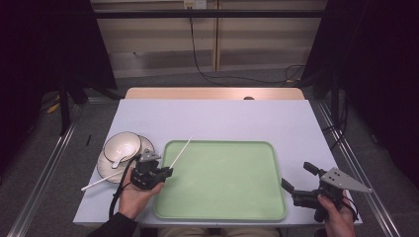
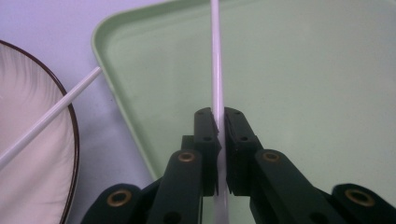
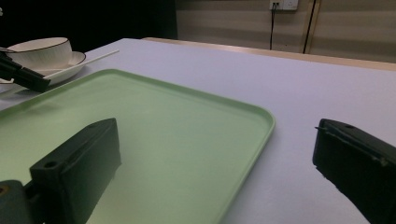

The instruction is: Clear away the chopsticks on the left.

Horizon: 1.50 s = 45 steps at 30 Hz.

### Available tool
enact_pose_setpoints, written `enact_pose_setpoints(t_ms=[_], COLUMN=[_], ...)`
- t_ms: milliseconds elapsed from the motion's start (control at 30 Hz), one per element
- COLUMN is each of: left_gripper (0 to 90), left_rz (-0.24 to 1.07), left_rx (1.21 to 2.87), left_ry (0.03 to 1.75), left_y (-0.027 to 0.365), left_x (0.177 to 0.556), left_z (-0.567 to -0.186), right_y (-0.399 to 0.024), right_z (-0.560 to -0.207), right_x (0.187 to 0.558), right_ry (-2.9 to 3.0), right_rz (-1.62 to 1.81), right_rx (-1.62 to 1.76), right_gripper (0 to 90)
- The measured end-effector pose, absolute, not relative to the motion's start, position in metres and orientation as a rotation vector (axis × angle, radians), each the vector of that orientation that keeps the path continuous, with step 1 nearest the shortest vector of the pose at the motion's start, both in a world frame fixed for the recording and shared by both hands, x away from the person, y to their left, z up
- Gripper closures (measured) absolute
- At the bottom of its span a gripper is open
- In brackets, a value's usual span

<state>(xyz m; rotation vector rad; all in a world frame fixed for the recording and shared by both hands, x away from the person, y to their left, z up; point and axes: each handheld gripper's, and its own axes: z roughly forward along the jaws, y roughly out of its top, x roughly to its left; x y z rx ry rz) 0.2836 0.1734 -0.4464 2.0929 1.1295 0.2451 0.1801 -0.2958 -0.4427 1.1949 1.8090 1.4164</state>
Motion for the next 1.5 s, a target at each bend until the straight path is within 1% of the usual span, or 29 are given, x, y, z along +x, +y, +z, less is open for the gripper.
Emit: enact_pose_setpoints(t_ms=[33,100,133,267,333,367,400,433,600,767,800,867,1033,1200,1267,1333,1367,1500], left_gripper=[85.1,85.1,85.1,85.1,85.0,85.0,85.0,85.0,85.0,84.9,84.9,84.9,84.8,84.8,84.8,84.8,84.7,84.5], left_rz=[0.257,0.23,0.254,0.248,0.233,0.204,0.204,0.192,0.215,0.205,0.222,0.23,0.245,0.266,0.294,0.296,0.277,0.297], left_rx=[2.093,2.114,2.121,2.127,2.114,2.118,2.118,2.091,2.103,2.083,2.072,2.079,2.045,2.045,2.033,2.032,2.024,2.032], left_ry=[1.142,1.139,1.147,1.171,1.212,1.214,1.214,1.235,1.268,1.293,1.32,1.319,1.402,1.423,1.432,1.434,1.437,1.432], left_y=[0.172,0.172,0.17,0.167,0.166,0.167,0.167,0.166,0.167,0.167,0.167,0.166,0.161,0.155,0.153,0.153,0.154,0.153], left_x=[0.283,0.284,0.284,0.285,0.287,0.288,0.288,0.288,0.289,0.289,0.288,0.287,0.287,0.285,0.283,0.283,0.283,0.283], left_z=[-0.447,-0.449,-0.45,-0.453,-0.457,-0.459,-0.459,-0.46,-0.465,-0.465,-0.465,-0.465,-0.464,-0.463,-0.464,-0.464,-0.464,-0.464], right_y=[-0.296,-0.296,-0.296,-0.296,-0.296,-0.296,-0.296,-0.296,-0.296,-0.296,-0.296,-0.296,-0.296,-0.296,-0.296,-0.296,-0.296,-0.296], right_z=[-0.443,-0.443,-0.443,-0.443,-0.443,-0.443,-0.443,-0.443,-0.444,-0.444,-0.443,-0.443,-0.443,-0.444,-0.444,-0.443,-0.443,-0.443], right_x=[0.18,0.181,0.181,0.181,0.18,0.18,0.18,0.18,0.181,0.181,0.181,0.181,0.181,0.181,0.181,0.181,0.181,0.18], right_ry=[1.807,1.81,1.81,1.81,1.811,1.811,1.811,1.808,1.812,1.815,1.814,1.813,1.814,1.814,1.817,1.815,1.816,1.816], right_rz=[1.417,1.415,1.415,1.414,1.414,1.414,1.414,1.412,1.415,1.412,1.415,1.415,1.415,1.415,1.415,1.417,1.415,1.418], right_rx=[1.194,1.189,1.189,1.186,1.184,1.186,1.186,1.188,1.19,1.19,1.191,1.191,1.19,1.191,1.188,1.189,1.189,1.189], right_gripper=[0.6,0.7,0.7,0.6,0.6,0.6,0.6,0.6,0.7,0.7,0.7,0.7,0.7,0.7,0.7,0.7,0.7,0.7])
